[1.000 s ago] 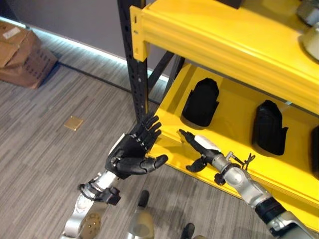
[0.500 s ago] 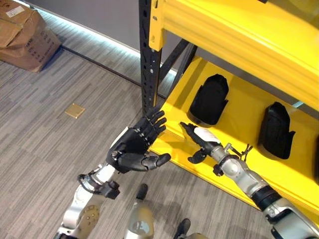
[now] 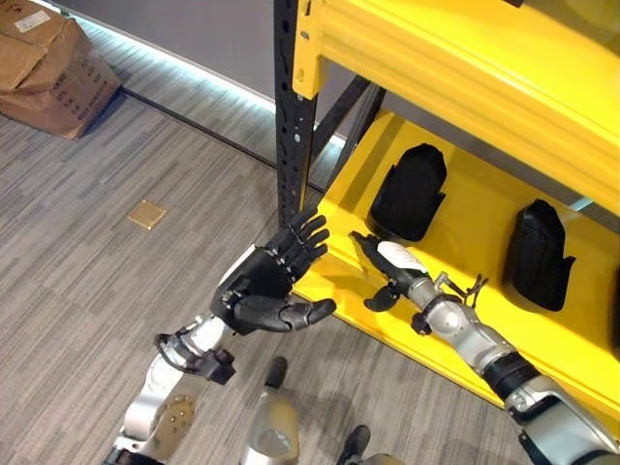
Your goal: Move parts from the plastic box to the shelf.
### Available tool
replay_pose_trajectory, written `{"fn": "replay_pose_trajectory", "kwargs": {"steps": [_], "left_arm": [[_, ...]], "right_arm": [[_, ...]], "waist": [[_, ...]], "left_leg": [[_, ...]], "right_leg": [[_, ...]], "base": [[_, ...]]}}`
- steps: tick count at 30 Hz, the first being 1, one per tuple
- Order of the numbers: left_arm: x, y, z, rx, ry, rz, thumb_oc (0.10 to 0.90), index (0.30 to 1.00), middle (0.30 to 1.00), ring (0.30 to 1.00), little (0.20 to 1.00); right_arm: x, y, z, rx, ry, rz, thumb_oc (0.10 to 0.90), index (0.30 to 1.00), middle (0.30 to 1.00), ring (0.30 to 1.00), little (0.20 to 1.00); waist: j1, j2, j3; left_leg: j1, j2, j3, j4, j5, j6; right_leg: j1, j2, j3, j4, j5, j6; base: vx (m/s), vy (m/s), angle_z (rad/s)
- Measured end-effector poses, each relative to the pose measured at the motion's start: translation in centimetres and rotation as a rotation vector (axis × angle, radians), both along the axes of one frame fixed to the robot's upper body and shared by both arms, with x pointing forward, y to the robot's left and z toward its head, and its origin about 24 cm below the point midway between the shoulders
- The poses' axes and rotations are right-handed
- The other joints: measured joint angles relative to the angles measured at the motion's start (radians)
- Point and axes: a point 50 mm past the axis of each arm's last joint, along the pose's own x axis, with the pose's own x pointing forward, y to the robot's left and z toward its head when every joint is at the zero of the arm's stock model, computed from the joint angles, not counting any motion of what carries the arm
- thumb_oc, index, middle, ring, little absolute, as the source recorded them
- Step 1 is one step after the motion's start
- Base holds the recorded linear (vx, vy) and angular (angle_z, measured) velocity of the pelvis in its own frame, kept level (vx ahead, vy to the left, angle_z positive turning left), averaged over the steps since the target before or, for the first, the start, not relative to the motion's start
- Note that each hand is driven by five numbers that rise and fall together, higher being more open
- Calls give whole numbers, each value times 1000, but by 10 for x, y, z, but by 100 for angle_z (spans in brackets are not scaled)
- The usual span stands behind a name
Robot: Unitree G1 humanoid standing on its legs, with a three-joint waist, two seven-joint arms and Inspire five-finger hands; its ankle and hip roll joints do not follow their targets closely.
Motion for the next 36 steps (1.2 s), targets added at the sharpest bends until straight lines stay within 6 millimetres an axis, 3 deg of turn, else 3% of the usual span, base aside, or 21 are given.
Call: {"fn": "replay_pose_trajectory", "kwargs": {"steps": [19,22,27,28,30,32,36], "left_arm": [[4,-3,3,31,-13,-29,900,1000,1000,1000,1000],[0,1,-1,21,-6,-11,900,1000,1000,1000,1000],[-8,9,-7,-21,-5,44,900,1000,1000,1000,1000],[-6,7,-5,-32,-19,42,900,1000,1000,1000,1000],[-4,5,-1,-40,-45,39,900,1000,1000,1000,1000],[-7,6,0,-60,-62,59,900,1000,1000,1000,1000],[-15,12,-7,-65,-44,95,900,1000,1000,1000,1000]], "right_arm": [[2,0,3,16,11,-20,900,1000,1000,1000,1000],[-25,11,3,71,21,63,900,1000,1000,1000,1000],[-110,24,2,266,120,290,900,1000,1000,1000,1000],[-119,24,-2,311,176,324,900,1000,1000,1000,1000],[-122,18,-5,363,225,312,900,1000,1000,1000,1000],[-123,6,1,500,227,264,900,1000,1000,1000,1000],[-126,-23,17,642,83,126,900,1000,1000,1000,1000]], "waist": [[-7,3,1],[-54,11,6],[-116,18,9],[-148,18,9],[-172,18,9],[-171,22,9],[-217,33,2]], "left_leg": [[-17,-3,-7,18,-10,12],[-17,-11,5,18,-9,10],[-14,-7,42,17,-10,12],[-8,-3,51,18,-12,13],[0,8,64,15,-26,13],[5,13,75,12,-28,11],[23,20,119,-2,-26,16]], "right_leg": [[-17,-5,2,29,-10,-7],[-40,-21,17,62,-21,1],[-67,-29,61,79,-23,6],[-67,-28,67,82,-22,5],[-74,-22,85,86,-20,2],[-76,-22,101,88,-21,0],[-95,-25,139,91,-17,-7]], "base": [[-2,4,0],[-56,34,-8],[-43,43,-21],[-39,28,-27],[-32,19,-20],[-24,30,-23],[-21,54,-28]]}}
